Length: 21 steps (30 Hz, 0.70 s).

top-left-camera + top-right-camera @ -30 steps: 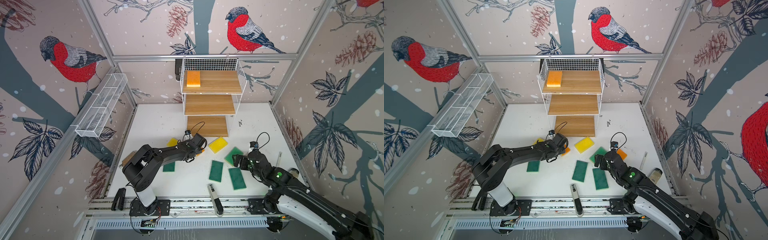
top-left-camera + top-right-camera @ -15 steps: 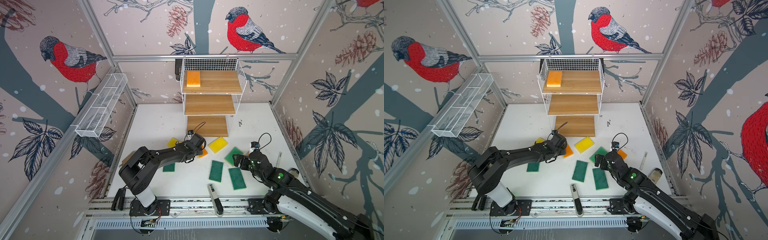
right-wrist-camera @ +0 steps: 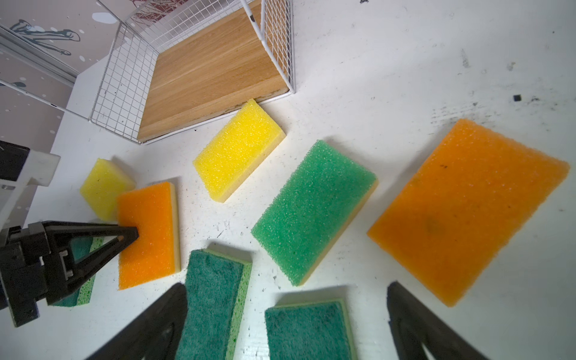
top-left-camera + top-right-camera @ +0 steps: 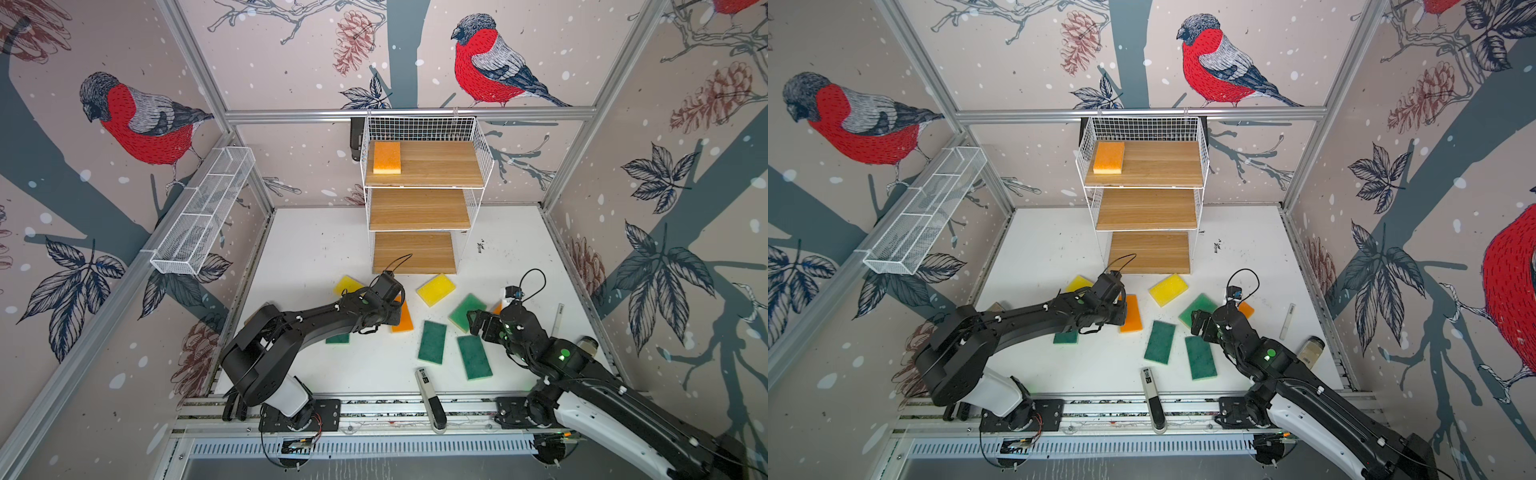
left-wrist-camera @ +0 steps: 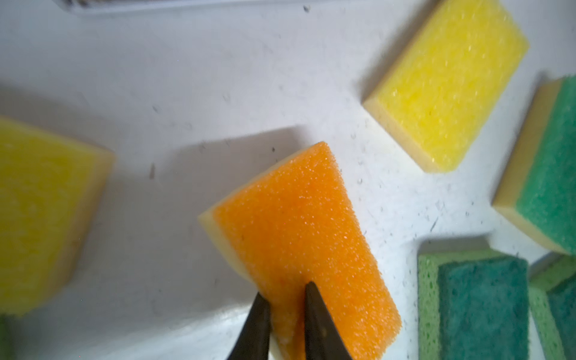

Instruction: Place and organize the cleaning sponges onto the shelf

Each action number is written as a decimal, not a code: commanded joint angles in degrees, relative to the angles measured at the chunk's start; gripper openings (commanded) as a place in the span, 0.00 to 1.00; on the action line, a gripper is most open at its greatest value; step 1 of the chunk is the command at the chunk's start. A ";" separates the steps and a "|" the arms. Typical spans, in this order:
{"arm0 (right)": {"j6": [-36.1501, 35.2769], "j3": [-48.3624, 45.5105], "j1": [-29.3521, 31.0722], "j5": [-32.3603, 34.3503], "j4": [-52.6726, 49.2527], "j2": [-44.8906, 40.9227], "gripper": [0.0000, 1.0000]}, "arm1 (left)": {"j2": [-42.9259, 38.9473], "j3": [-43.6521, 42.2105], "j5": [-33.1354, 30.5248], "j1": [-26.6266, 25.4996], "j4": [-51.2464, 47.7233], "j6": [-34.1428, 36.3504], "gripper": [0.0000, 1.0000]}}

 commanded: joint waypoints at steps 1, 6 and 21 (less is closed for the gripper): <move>1.59 -0.32 0.09 -0.79 0.79 0.35 0.99 | 1.05 -0.61 4.47 -2.25 -5.47 3.94 0.20; 1.96 0.06 0.40 -0.99 1.22 0.73 1.00 | -0.96 -2.22 -1.15 -6.20 -10.48 0.92 0.19; 2.22 0.58 2.17 -1.17 4.20 4.72 0.99 | -12.27 -4.59 -13.98 -5.94 -17.76 -6.37 0.66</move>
